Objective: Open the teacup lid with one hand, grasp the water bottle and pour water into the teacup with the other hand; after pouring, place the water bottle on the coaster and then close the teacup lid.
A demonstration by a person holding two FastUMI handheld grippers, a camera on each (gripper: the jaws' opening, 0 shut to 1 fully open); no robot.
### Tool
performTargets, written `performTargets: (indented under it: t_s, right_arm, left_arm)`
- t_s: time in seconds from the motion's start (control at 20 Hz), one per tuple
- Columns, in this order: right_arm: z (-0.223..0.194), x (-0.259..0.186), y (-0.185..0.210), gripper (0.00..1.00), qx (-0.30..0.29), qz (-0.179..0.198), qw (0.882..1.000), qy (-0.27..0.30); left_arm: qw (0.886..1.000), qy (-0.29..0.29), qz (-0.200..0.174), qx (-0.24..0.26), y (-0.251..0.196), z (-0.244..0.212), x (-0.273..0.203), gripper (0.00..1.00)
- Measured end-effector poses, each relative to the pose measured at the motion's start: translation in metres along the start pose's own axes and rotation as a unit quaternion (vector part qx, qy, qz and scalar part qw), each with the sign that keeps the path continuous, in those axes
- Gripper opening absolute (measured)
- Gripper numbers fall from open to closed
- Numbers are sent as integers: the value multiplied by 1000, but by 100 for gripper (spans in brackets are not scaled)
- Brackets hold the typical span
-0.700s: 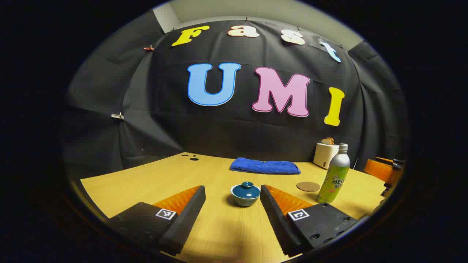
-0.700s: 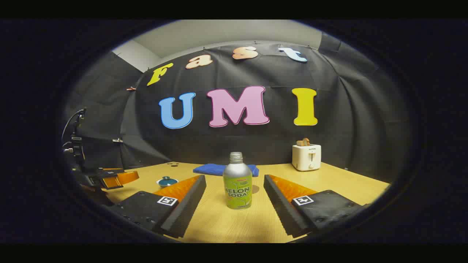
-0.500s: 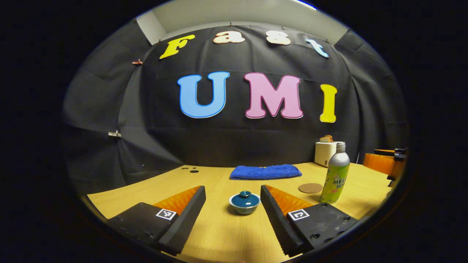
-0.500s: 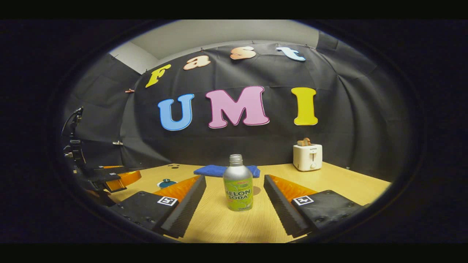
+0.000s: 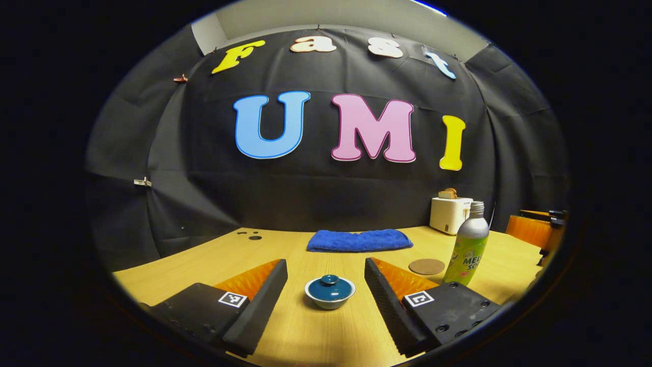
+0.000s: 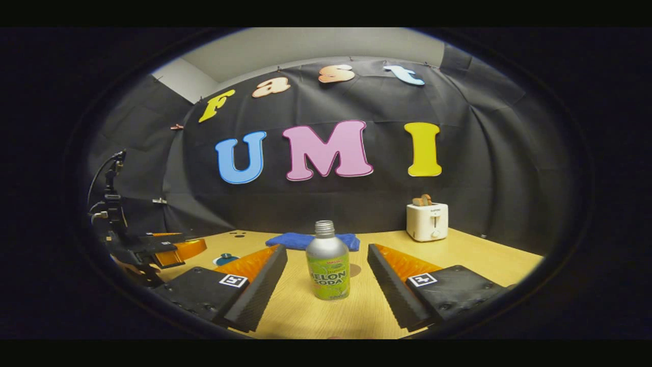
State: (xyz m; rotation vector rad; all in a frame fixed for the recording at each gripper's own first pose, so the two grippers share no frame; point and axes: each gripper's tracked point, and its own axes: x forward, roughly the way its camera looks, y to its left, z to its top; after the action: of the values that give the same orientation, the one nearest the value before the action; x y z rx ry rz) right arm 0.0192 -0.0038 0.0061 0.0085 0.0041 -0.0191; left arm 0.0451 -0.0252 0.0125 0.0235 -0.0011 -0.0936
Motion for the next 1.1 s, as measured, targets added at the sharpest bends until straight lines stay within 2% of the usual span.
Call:
performTargets:
  t_s: [0.15, 0.5, 0.55, 0.9, 1.1]
  right_arm:
    - [-6, 3, 3, 98, 2, 2, 1000, 10]
    - [-13, 14, -1, 98, 0, -3, 1000, 14]
    - [-17, 17, -3, 96, 1, -5, 1000, 18]
    - [-36, 32, -11, 100, 13, -14, 999, 39]
    - [-49, 38, -12, 99, 1, -11, 999, 50]
  left_arm:
    - [1000, 9, -3, -11, 2, -6, 5, 96]
    - [999, 24, -19, 10, -5, -16, 34, 95]
    - [999, 27, -22, 11, -5, -18, 40, 94]
    - [996, 79, -40, 20, -10, -48, 81, 84]
    - [994, 94, -42, 31, -16, -57, 94, 77]
